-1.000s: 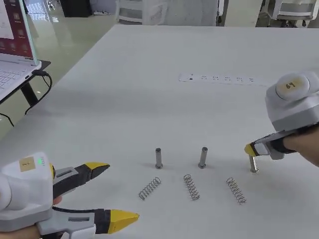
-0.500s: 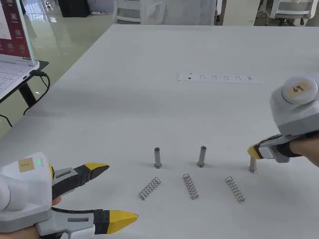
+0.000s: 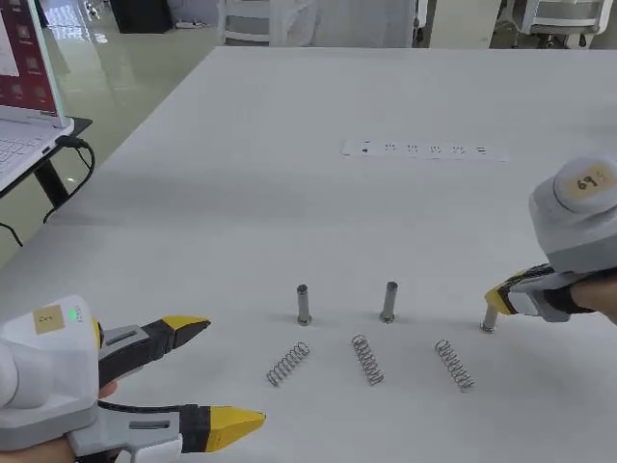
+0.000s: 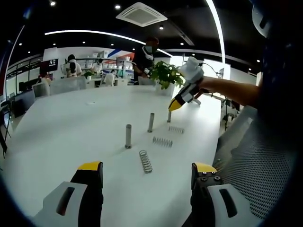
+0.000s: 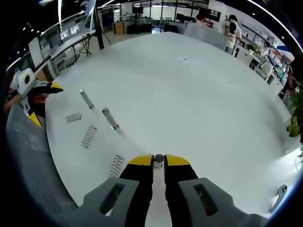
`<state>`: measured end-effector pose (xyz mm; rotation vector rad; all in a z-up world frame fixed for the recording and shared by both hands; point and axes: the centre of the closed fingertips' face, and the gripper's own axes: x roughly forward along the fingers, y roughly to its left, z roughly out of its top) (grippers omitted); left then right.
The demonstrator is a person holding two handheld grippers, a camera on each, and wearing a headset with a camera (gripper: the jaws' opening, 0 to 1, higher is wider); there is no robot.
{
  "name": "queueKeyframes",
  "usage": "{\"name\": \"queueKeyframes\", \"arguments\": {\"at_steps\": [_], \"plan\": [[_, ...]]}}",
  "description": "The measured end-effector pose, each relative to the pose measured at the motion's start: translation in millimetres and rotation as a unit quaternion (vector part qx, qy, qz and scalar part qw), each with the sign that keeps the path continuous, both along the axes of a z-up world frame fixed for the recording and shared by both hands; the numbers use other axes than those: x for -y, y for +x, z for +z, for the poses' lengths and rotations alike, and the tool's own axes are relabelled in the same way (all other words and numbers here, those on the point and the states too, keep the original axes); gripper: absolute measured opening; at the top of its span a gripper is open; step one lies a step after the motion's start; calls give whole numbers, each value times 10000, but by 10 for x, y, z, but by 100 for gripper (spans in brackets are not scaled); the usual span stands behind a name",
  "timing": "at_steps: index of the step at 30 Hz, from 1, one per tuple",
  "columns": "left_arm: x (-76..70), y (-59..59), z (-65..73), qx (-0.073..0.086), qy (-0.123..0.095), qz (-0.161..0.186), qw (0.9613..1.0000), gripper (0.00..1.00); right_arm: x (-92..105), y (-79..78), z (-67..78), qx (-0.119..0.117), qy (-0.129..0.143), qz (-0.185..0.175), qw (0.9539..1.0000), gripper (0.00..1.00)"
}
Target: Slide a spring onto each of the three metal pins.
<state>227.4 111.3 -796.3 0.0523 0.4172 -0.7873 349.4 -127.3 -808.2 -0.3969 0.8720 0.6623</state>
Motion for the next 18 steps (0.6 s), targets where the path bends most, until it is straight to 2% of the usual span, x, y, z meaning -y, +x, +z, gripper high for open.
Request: {"name": "queueKeyframes", "arguments": {"at_steps": [18], "plan": [[3,-9,-5,-2,4,-9,10000,72,14,-20,-20,24,-81,81,9999,6]]}}
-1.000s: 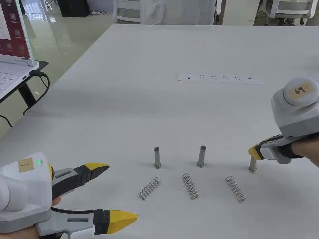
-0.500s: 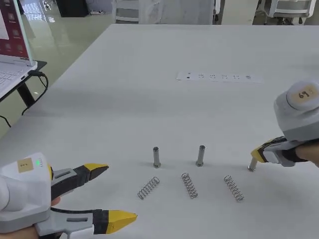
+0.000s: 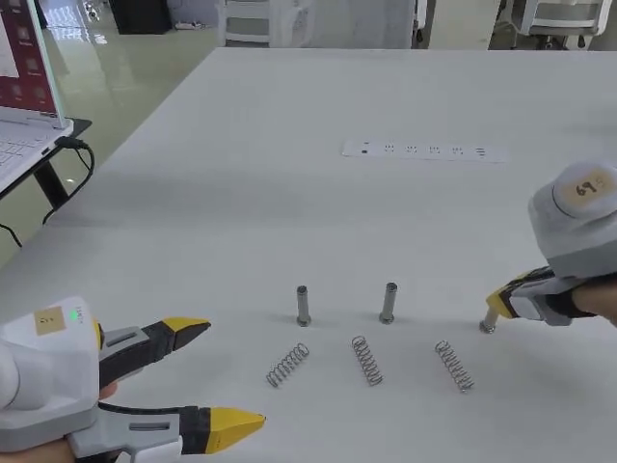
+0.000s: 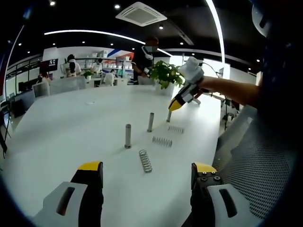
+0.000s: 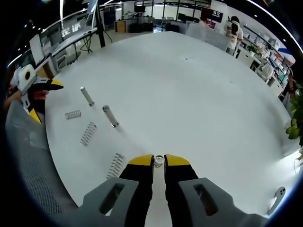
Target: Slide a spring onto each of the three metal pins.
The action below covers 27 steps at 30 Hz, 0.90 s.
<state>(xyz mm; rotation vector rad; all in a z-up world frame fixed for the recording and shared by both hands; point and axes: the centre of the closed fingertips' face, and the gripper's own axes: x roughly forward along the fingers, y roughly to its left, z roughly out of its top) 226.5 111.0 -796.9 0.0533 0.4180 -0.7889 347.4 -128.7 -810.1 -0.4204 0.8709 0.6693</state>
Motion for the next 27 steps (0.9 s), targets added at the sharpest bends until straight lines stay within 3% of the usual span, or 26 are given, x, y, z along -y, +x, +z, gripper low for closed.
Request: {"name": "queueKeyframes", "arguments": {"at_steps": [13,27], "plan": [[-35,-23,-2,3,-6,-3,10000,72,-61,-24,55,94,52,43,9999,9],[-46,-36,-3,-2,-14,-3,10000,71,-217,24,229,321,184,152,9992,11]]}}
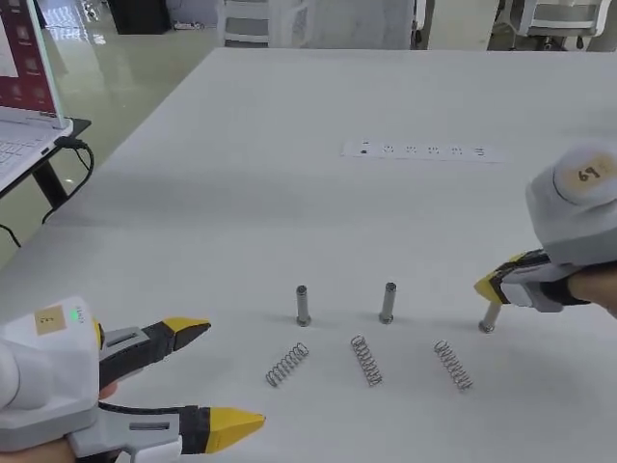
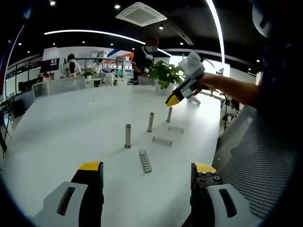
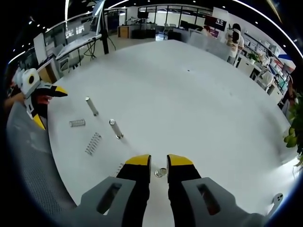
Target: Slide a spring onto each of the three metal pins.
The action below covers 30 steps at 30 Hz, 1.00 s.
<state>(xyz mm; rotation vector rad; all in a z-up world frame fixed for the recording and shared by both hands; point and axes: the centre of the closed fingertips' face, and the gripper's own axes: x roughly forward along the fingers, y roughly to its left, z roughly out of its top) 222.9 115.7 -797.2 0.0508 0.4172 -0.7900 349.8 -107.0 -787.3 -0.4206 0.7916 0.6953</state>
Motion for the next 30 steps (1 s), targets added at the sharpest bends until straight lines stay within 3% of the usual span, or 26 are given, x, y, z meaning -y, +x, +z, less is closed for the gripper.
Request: {"name": "queueKeyframes", "arguments": {"at_steps": [8,16,30], "plan": [[3,1,1,-3,-11,21,10000,71,-141,-19,71,65,64,198,9998,12],[12,1,5,-1,-10,24,10000,71,-248,-81,50,50,53,379,9993,12],[30,30,15,-3,-23,19,10000,71,-382,-273,-146,-250,-122,666,9974,13]]}}
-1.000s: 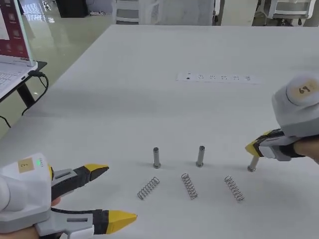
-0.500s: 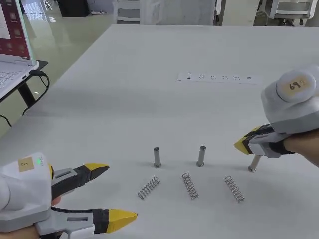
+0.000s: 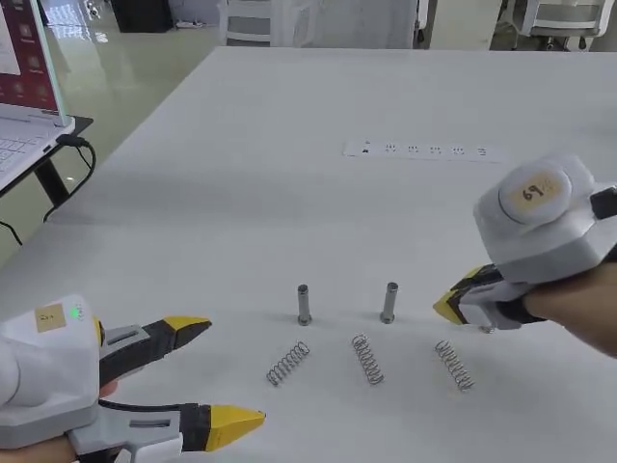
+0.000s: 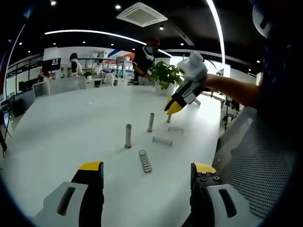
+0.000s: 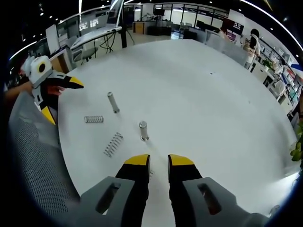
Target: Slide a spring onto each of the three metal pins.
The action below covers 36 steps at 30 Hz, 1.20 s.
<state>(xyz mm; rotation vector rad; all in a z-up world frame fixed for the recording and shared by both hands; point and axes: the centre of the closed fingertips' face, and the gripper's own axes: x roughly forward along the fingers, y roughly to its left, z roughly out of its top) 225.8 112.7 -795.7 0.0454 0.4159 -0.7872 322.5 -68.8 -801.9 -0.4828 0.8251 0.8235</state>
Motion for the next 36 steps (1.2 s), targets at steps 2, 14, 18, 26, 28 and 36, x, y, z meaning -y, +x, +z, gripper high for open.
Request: {"name": "queueKeyframes", "arguments": {"at_steps": [2,14,18,26,28,36], "plan": [[1,4,3,2,-12,5,10000,71,-11,-27,-33,-57,-37,25,10000,13],[3,8,9,12,-26,5,10000,70,30,-90,-227,-301,-287,6,9991,13],[9,1,8,7,-27,-7,10000,70,40,-116,-294,-427,-319,-23,9986,14],[10,-1,13,16,-48,2,10000,70,61,-157,-386,-601,-416,-57,9973,16],[9,-1,12,14,-46,1,10000,70,74,-157,-415,-660,-437,-85,9968,16],[2,2,20,28,-73,17,10000,70,94,-201,-482,-835,-465,-196,9952,16]]}}
